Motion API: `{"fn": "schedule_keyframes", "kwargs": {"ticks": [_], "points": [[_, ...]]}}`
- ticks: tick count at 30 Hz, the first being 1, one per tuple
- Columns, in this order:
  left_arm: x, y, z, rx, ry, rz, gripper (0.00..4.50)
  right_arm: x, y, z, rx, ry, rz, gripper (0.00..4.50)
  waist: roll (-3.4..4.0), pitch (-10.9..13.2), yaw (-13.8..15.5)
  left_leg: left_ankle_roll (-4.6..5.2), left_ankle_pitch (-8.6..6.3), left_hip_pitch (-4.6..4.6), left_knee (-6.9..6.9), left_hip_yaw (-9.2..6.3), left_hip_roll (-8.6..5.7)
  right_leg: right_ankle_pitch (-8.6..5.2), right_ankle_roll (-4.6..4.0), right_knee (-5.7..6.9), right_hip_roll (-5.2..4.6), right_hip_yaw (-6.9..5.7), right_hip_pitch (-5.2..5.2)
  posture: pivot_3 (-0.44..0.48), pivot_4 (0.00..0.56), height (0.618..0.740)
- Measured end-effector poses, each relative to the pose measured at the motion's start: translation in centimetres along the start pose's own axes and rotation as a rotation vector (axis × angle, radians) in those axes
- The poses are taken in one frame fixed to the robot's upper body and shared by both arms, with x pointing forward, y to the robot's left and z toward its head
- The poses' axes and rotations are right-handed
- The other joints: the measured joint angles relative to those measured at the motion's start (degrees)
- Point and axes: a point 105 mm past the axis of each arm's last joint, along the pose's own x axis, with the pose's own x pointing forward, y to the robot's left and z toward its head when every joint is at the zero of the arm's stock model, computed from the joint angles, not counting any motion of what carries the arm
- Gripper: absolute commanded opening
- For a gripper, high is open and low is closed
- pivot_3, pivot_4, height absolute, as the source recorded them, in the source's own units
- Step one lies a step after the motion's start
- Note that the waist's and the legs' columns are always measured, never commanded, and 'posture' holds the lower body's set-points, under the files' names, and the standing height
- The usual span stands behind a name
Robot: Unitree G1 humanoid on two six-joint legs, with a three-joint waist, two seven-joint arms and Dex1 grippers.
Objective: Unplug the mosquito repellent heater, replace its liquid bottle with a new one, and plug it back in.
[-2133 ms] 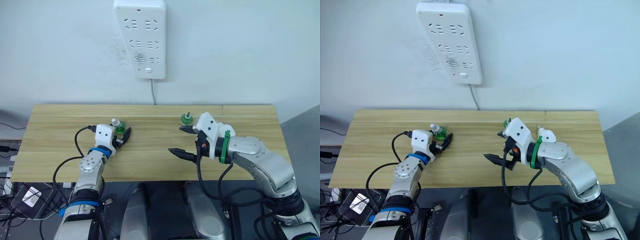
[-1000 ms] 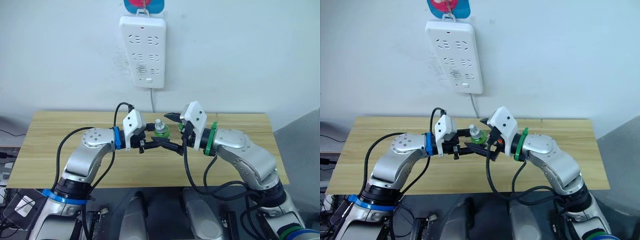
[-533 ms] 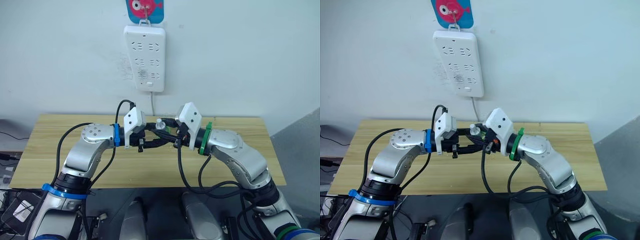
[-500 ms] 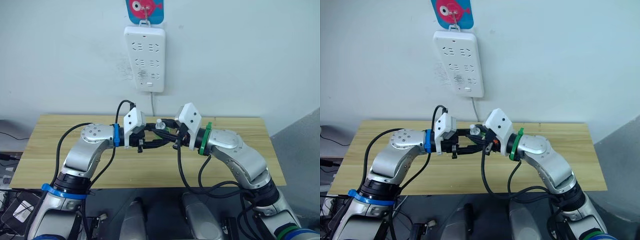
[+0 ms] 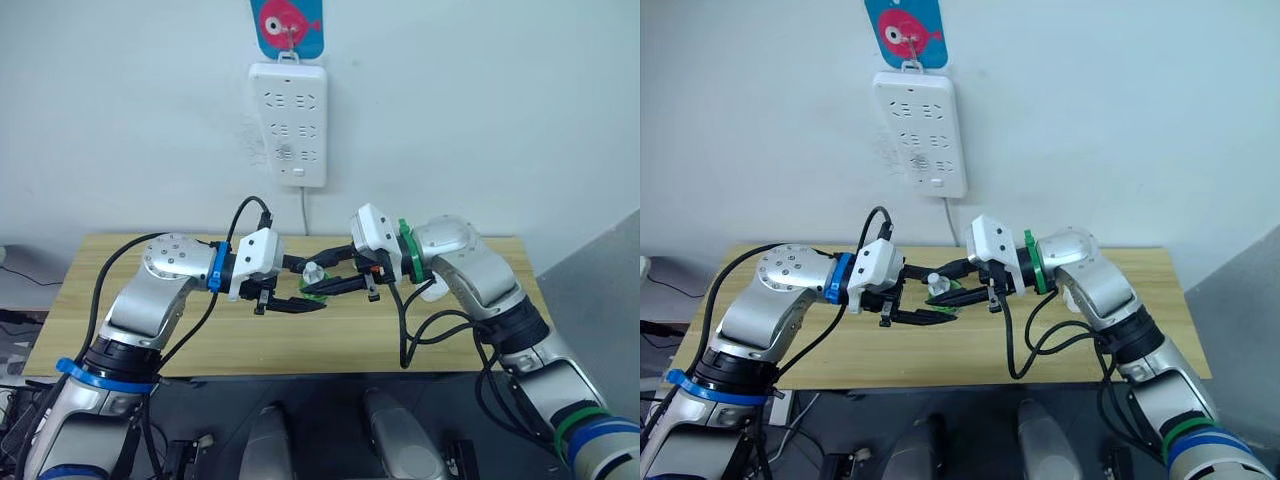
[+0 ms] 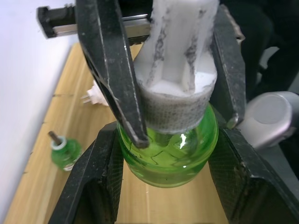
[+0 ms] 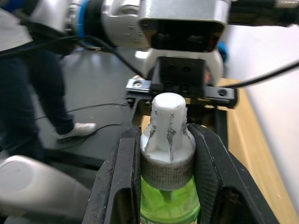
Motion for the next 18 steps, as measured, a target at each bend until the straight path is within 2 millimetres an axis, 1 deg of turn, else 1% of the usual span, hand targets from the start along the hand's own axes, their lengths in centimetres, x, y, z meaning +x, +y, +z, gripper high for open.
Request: {"fn": "schedule_keyframes", "kwargs": {"ticks": [2,4,6,8,9,11,14,18], "points": [[0.1,-0.1,0.0,-0.006,-0.003,-0.008,2.24,-0.1,0.1,0.0,0.015,-0.003,0.0,1.85,0.0,0.0,0.0,0.0,0.0,0.0,0.03,-0.01,0.0,0.0,0.0,0.03,0.0,0.0,0.0,-0.178,0.168,0.733],[-0.1,0.0,-0.1,-0.017,0.008,0.007,2.24,-0.9,0.4,-0.4,0.026,0.013,-0.023,2.52,0.01,0.0,0.0,0.0,0.0,0.0,0.03,-0.06,0.0,0.0,0.0,0.06,0.0,-0.03,0.0,-0.188,0.171,0.733],[-0.5,0.0,-0.4,-0.036,0.019,0.028,2.24,-2.9,0.2,-1.0,0.052,0.031,-0.123,3.23,0.01,0.0,0.2,0.0,0.0,-0.02,0.03,-0.09,0.0,0.0,0.0,0.06,0.0,-0.05,0.0,-0.194,0.169,0.733],[-0.7,-0.1,-0.8,-0.055,0.027,0.048,2.24,-4.6,0.2,-1.2,0.074,0.035,-0.234,3.93,0.02,0.0,0.1,0.0,0.0,-0.02,0.02,-0.09,0.0,0.0,0.0,0.08,-0.01,-0.05,-0.02,-0.198,0.17,0.733],[-0.7,-0.1,-0.9,-0.06,0.027,0.052,2.24,-5.0,0.4,-1.1,0.084,0.024,-0.271,3.98,0.01,0.0,0.1,0.0,0.0,-0.02,0.02,-0.12,0.01,0.0,0.0,0.09,0.01,-0.08,-0.01,-0.198,0.17,0.733],[-0.6,0.1,-0.9,-0.056,0.025,0.067,2.24,-5.0,1.2,-0.6,0.081,-0.01,-0.36,3.98,0.03,-0.1,0.1,0.0,0.0,-0.02,0.0,-0.19,0.03,0.0,-0.01,0.13,0.07,-0.1,-0.02,-0.214,0.17,0.733],[-0.4,0.5,-1.3,-0.054,0.02,0.095,2.24,-4.0,2.1,-0.5,0.079,-0.027,-0.484,3.98,0.16,-0.2,-0.3,0.0,0.0,-0.01,0.04,-0.16,0.04,0.0,-0.01,0.16,0.08,-0.05,-0.02,-0.228,0.172,0.733],[0.2,1.1,-1.8,-0.031,0.031,0.137,2.24,-2.8,2.4,-0.1,0.089,-0.028,-0.632,3.98,0.17,-0.5,-0.4,0.02,0.11,0.0,0.11,-0.06,0.02,0.0,0.0,0.15,0.09,0.07,-0.01,-0.244,0.173,0.733]]}}
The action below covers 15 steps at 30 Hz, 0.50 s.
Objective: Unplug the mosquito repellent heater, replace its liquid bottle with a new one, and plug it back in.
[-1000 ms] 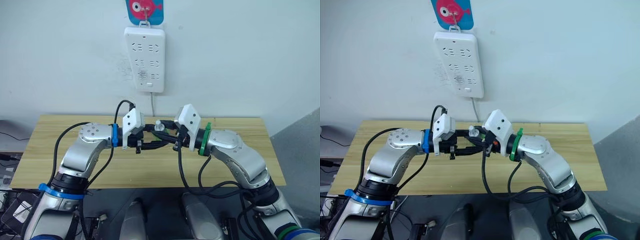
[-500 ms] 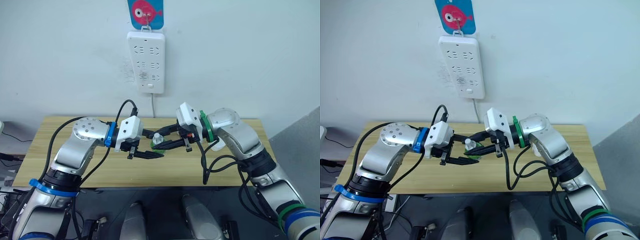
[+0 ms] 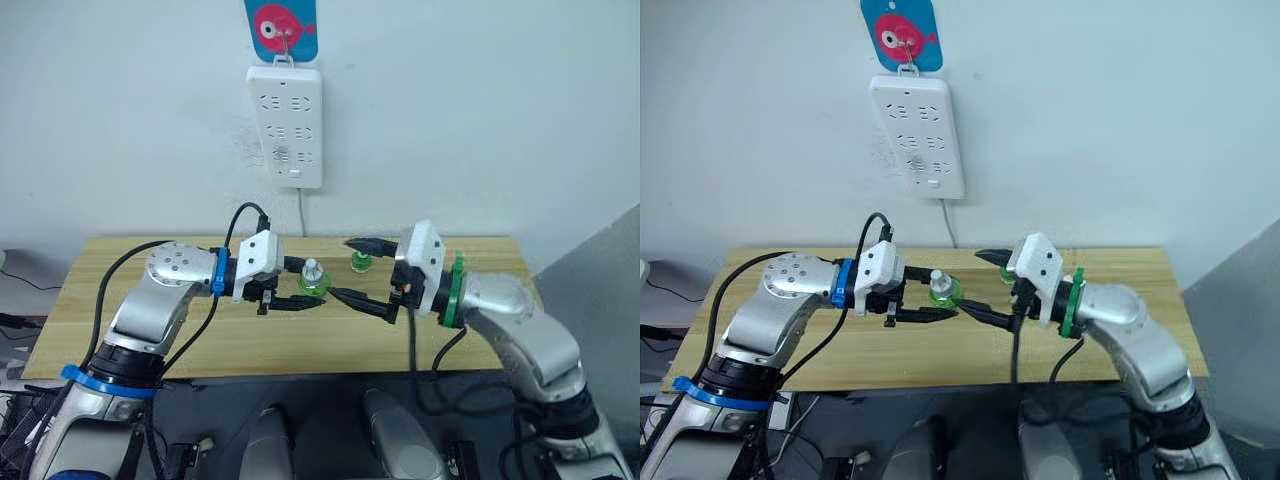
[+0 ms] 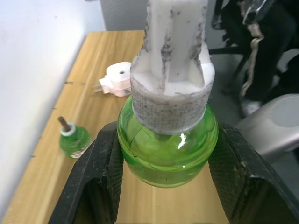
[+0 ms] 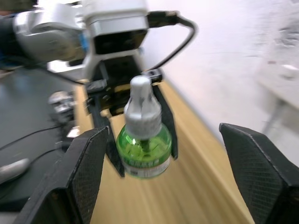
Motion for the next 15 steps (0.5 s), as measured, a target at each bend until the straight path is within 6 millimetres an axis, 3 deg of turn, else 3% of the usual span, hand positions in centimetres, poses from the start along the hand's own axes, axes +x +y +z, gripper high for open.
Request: {"fn": "schedule_keyframes", "kwargs": {"ticks": [11,15], "points": [[2.3,0.4,0.0,-0.033,-0.034,0.059,2.24,2.0,-0.2,-2.0,0.016,0.053,-0.155,3.98,0.03,-1.0,-1.3,0.06,0.17,0.02,0.0,0.03,-0.01,0.05,-0.01,-0.01,0.02,0.06,0.02,-0.242,0.172,0.733],[2.4,0.4,0.2,-0.037,-0.031,0.058,2.24,2.3,-0.6,-2.5,0.027,0.054,-0.176,3.04,0.05,-1.1,-1.4,0.06,0.17,0.02,-0.02,0.02,-0.01,0.05,-0.01,0.0,0.03,0.05,0.02,-0.235,0.174,0.733]]}}
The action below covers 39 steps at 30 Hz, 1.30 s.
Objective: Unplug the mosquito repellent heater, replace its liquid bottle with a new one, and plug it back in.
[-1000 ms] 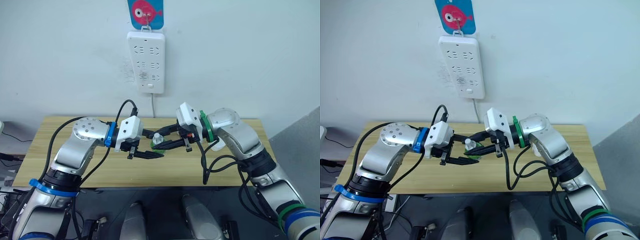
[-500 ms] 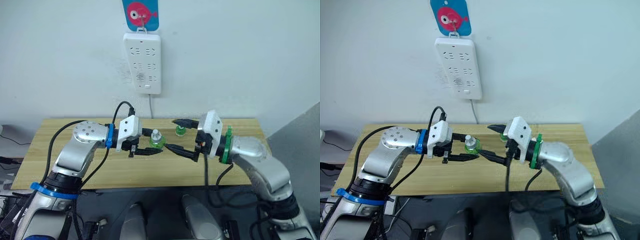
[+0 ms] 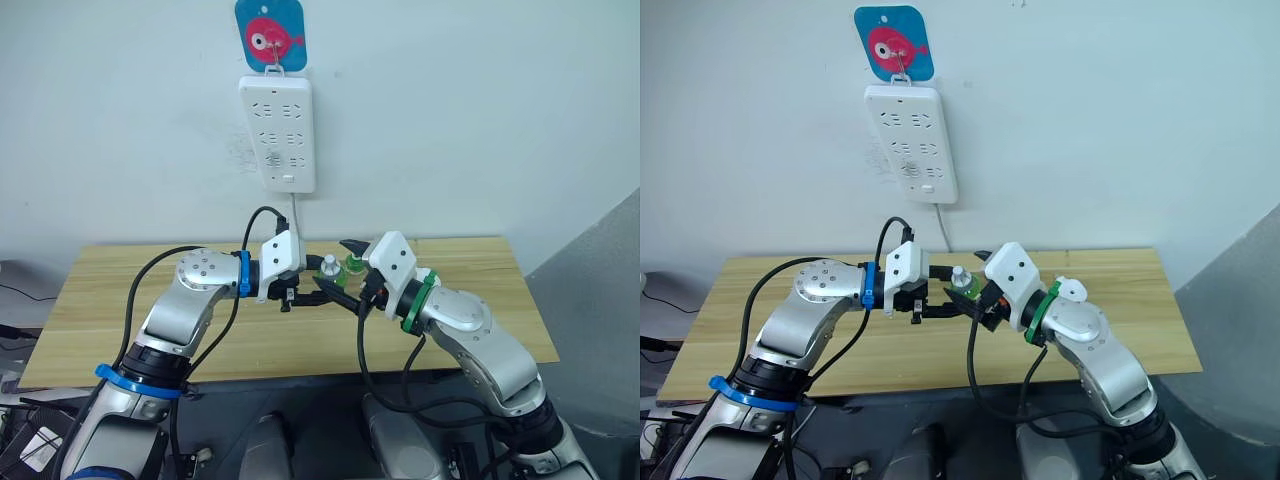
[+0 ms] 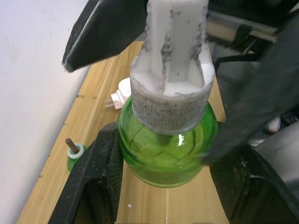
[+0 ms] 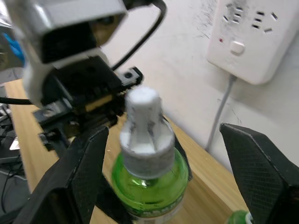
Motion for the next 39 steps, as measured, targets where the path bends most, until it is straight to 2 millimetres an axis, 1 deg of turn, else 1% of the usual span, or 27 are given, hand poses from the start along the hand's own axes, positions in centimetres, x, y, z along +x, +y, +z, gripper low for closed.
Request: {"fn": "schedule_keyframes", "kwargs": {"ticks": [5,6,9,11,13,14,15,17,19,21,22,25,28,29,31,33,35,37,38,39], "points": [[0.0,0.2,0.3,-0.006,0.008,0.011,2.24,0.1,0.5,0.3,-0.003,-0.023,0.041,1.19,-0.01,0.0,0.1,0.0,0.0,0.0,0.0,-0.01,-0.01,0.0,0.0,0.0,0.0,0.0,0.01,-0.22,0.177,0.733],[-0.1,0.2,0.4,-0.004,0.01,0.009,2.24,0.0,0.5,0.3,-0.007,-0.026,0.05,1.09,-0.01,0.0,0.1,0.0,0.0,0.0,0.0,-0.01,0.0,0.0,0.0,0.0,0.0,0.0,0.01,-0.213,0.178,0.733],[-0.3,-0.2,0.4,-0.008,0.021,-0.011,2.24,-0.1,0.8,0.2,-0.003,-0.038,0.108,1.1,0.0,0.0,0.1,0.0,0.0,0.01,0.0,-0.01,0.0,0.0,0.0,0.0,0.0,0.0,0.02,-0.195,0.181,0.733],[-0.6,-0.8,0.2,-0.021,0.022,-0.033,2.24,-0.2,0.9,0.0,-0.01,-0.043,0.199,1.1,0.0,0.0,0.1,0.0,0.0,0.02,0.01,-0.01,0.0,0.0,0.0,0.0,0.0,0.0,0.03,-0.187,0.188,0.733],[-1.1,-1.4,0.0,-0.028,0.028,-0.062,2.24,0.2,0.6,0.0,-0.065,-0.027,0.394,1.1,0.03,0.0,-0.2,0.06,0.04,0.11,0.02,0.17,0.02,0.03,0.05,-0.04,0.0,0.1,0.04,-0.176,0.19,0.733],[-1.3,-1.6,0.3,-0.023,0.02,-0.068,2.24,0.3,0.4,0.3,-0.097,-0.03,0.485,1.1,0.03,0.0,-0.1,0.12,0.07,0.2,0.01,0.17,0.02,0.05,0.13,-0.04,0.0,0.1,0.13,-0.168,0.19,0.733],[-1.5,-1.7,0.4,-0.018,0.018,-0.075,2.24,0.3,0.4,0.5,-0.118,-0.035,0.542,1.1,0.03,0.0,0.0,0.12,0.07,0.33,-0.01,0.12,0.03,0.04,0.17,-0.05,0.02,0.06,0.27,-0.16,0.188,0.733],[-1.6,-2.2,0.5,-0.017,0.015,-0.093,2.24,0.5,0.1,0.6,-0.168,-0.017,0.69,1.1,0.04,0.0,0.2,0.12,0.06,0.89,-0.21,0.16,0.03,-0.01,0.22,-0.15,0.03,0.08,0.77,-0.153,0.186,0.733],[-1.5,-2.5,0.7,-0.013,0.002,-0.102,2.24,0.2,0.0,0.9,-0.187,-0.013,0.764,1.1,0.04,0.0,0.5,0.12,0.06,0.89,-0.22,0.06,0.03,-0.02,0.22,-0.18,0.03,0.01,0.82,-0.154,0.19,0.733],[-1.3,-3.0,1.0,-0.03,-0.023,-0.118,2.24,-0.3,0.0,1.0,-0.149,-0.008,0.793,1.84,0.04,0.0,0.8,0.1,0.04,0.86,-0.23,0.06,0.01,-0.02,0.23,-0.18,0.0,0.02,0.82,-0.16,0.191,0.733],[-1.3,-3.1,1.0,-0.037,-0.031,-0.122,2.24,-0.7,-0.2,0.8,-0.138,0.009,0.792,2.12,0.04,0.0,0.8,0.09,0.03,0.85,-0.22,0.06,0.0,-0.01,0.21,-0.18,-0.01,0.02,0.82,-0.165,0.19,0.733],[-1.7,-3.0,1.1,-0.044,-0.035,-0.108,2.24,-2.5,-2.0,-0.1,-0.079,0.063,0.71,3.21,0.04,0.0,1.3,0.1,0.03,0.86,-0.21,0.08,0.0,-0.02,0.22,-0.17,-0.01,0.04,0.8,-0.176,0.19,0.733],[-1.7,-3.0,1.0,-0.05,-0.04,-0.101,2.24,-4.0,-3.0,0.6,-0.091,0.066,0.636,4.3,0.05,0.0,1.5,0.1,0.03,0.89,-0.19,0.13,0.03,-0.04,0.24,-0.16,0.04,0.09,0.79,-0.191,0.188,0.733],[-1.7,-3.0,1.0,-0.051,-0.043,-0.098,2.24,-4.4,-3.0,0.8,-0.1,0.061,0.61,4.5,0.05,0.0,1.5,0.1,0.03,0.9,-0.18,0.13,0.04,-0.04,0.24,-0.16,0.05,0.1,0.79,-0.192,0.188,0.733],[-1.6,-2.9,1.1,-0.056,-0.054,-0.086,2.24,-5.0,-2.6,1.2,-0.091,0.039,0.548,4.5,0.05,0.0,1.5,0.1,0.04,0.91,-0.16,0.14,0.05,-0.05,0.25,-0.14,0.06,0.12,0.79,-0.2,0.192,0.733],[-1.5,-2.8,1.1,-0.057,-0.057,-0.084,2.24,-4.9,-1.7,1.3,-0.073,0.022,0.516,4.5,0.05,0.0,1.3,0.1,0.04,0.91,-0.15,0.21,0.05,-0.05,0.27,-0.15,0.07,0.2,0.78,-0.207,0.194,0.733],[-1.4,-2.8,1.3,-0.058,-0.07,-0.086,2.24,-4.2,-1.0,1.8,-0.066,-0.019,0.449,4.5,0.05,0.0,1.2,0.1,0.04,0.91,-0.15,0.26,0.05,-0.06,0.27,-0.15,0.06,0.25,0.77,-0.216,0.193,0.733],[-1.0,-2.9,1.6,-0.06,-0.09,-0.094,2.24,-3.0,-0.3,2.6,-0.07,-0.059,0.384,4.5,0.04,0.0,0.8,0.1,0.04,0.91,-0.15,0.29,0.05,-0.06,0.27,-0.15,0.06,0.28,0.76,-0.219,0.192,0.733],[-0.9,-2.9,1.8,-0.056,-0.096,-0.098,2.24,-2.3,0.2,2.7,-0.063,-0.071,0.35,4.5,0.04,0.0,0.5,0.09,0.04,0.91,-0.16,0.29,0.05,-0.06,0.27,-0.16,0.06,0.27,0.76,-0.22,0.191,0.733],[-0.9,-2.8,1.8,-0.054,-0.097,-0.099,2.24,-2.0,0.4,2.7,-0.063,-0.07,0.34,4.5,0.04,0.0,0.4,0.09,0.04,0.9,-0.16,0.29,0.04,-0.06,0.27,-0.17,0.05,0.27,0.76,-0.221,0.19,0.733]]}}
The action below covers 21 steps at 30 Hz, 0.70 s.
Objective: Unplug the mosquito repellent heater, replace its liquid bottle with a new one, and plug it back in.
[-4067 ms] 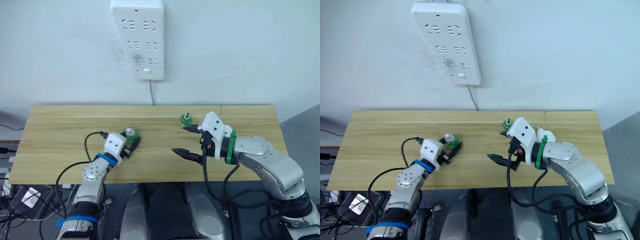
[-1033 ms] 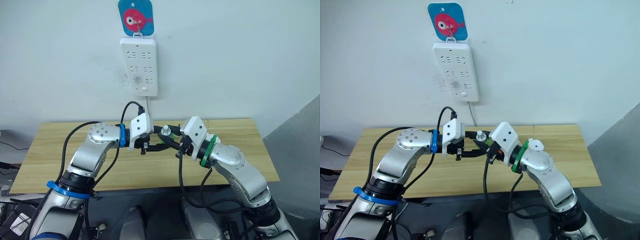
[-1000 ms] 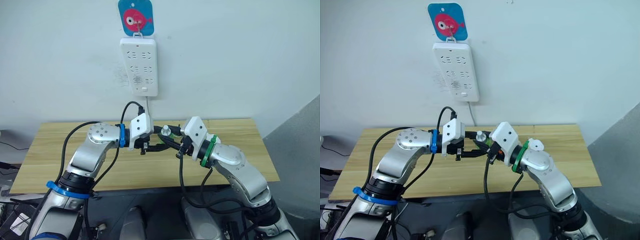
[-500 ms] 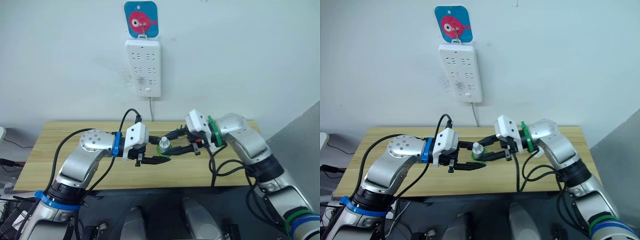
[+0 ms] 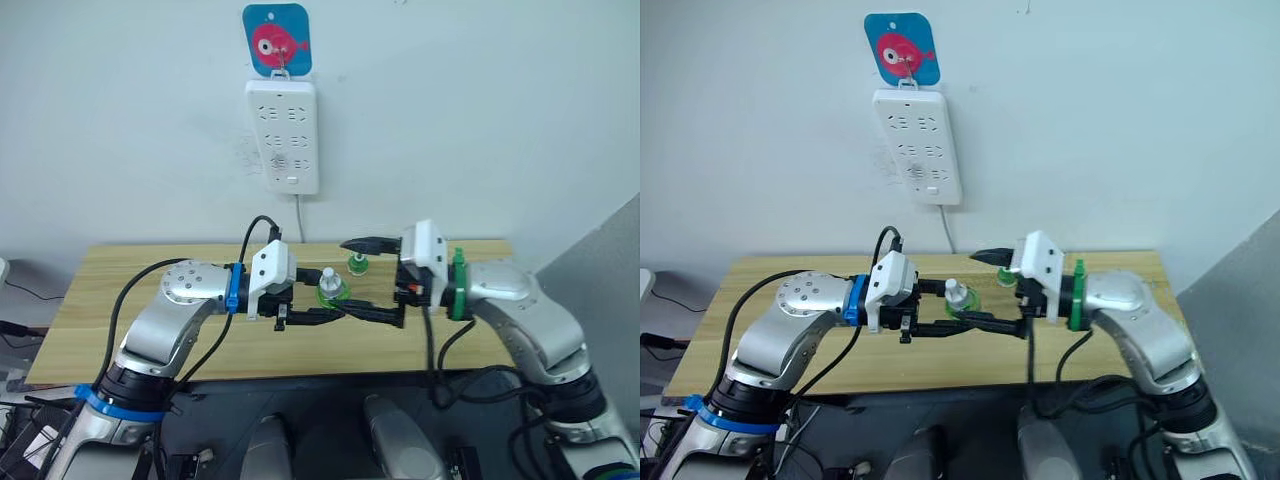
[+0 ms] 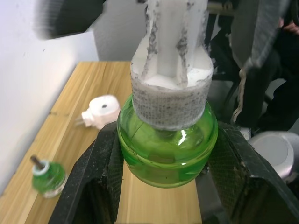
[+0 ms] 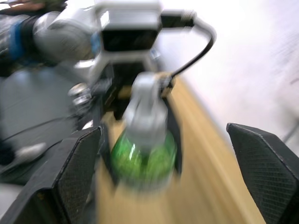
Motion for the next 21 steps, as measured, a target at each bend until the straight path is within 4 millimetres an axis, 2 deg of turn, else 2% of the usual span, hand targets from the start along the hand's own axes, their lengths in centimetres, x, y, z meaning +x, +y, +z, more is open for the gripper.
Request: {"fn": "schedule_keyframes", "kwargs": {"ticks": [4,8,10,16,18,21], "points": [[0.1,0.1,-0.2,-0.012,-0.002,-0.002,2.24,1.0,-0.3,-0.2,-0.002,0.003,-0.059,4.5,0.0,0.0,-0.1,0.0,0.0,-0.01,-0.01,0.01,0.0,0.0,0.0,-0.03,-0.01,0.0,0.0,-0.221,0.188,0.733],[0.3,0.0,-0.3,-0.013,0.0,-0.008,2.24,1.0,-0.8,-0.4,-0.001,0.017,-0.077,4.5,0.0,0.0,-0.2,0.0,0.0,-0.01,-0.02,0.01,0.0,0.0,0.0,-0.04,-0.01,0.01,0.0,-0.219,0.188,0.733],[0.2,0.0,-0.5,-0.014,0.013,-0.004,2.24,0.4,-0.9,-0.6,-0.003,0.036,-0.065,4.5,0.0,0.0,-0.1,0.0,0.0,-0.01,-0.03,0.01,0.0,0.0,0.0,-0.05,-0.01,0.01,0.0,-0.219,0.188,0.733],[-0.2,0.1,-0.8,-0.011,0.033,0.003,2.24,-4.0,-1.8,-2.4,0.034,0.175,-0.08,4.5,0.0,0.0,-0.1,0.0,0.0,-0.01,-0.04,0.08,0.0,-0.02,-0.03,-0.12,-0.02,0.05,0.0,-0.219,0.188,0.733],[-0.2,0.1,-0.7,-0.004,0.031,0.004,2.24,-4.3,-1.6,-2.2,0.061,0.162,-0.069,4.5,0.0,0.0,-0.3,0.0,0.0,0.0,-0.04,0.09,0.01,-0.02,-0.03,-0.12,-0.01,0.06,-0.01,-0.219,0.188,0.733],[-0.2,0.1,-0.7,0.008,0.028,0.004,2.24,-3.6,-0.2,-0.9,0.069,0.106,-0.009,4.5,0.0,0.0,-0.6,0.0,0.0,0.02,-0.12,0.08,0.04,-0.02,-0.03,-0.1,0.02,0.05,-0.03,-0.224,0.186,0.733]]}}
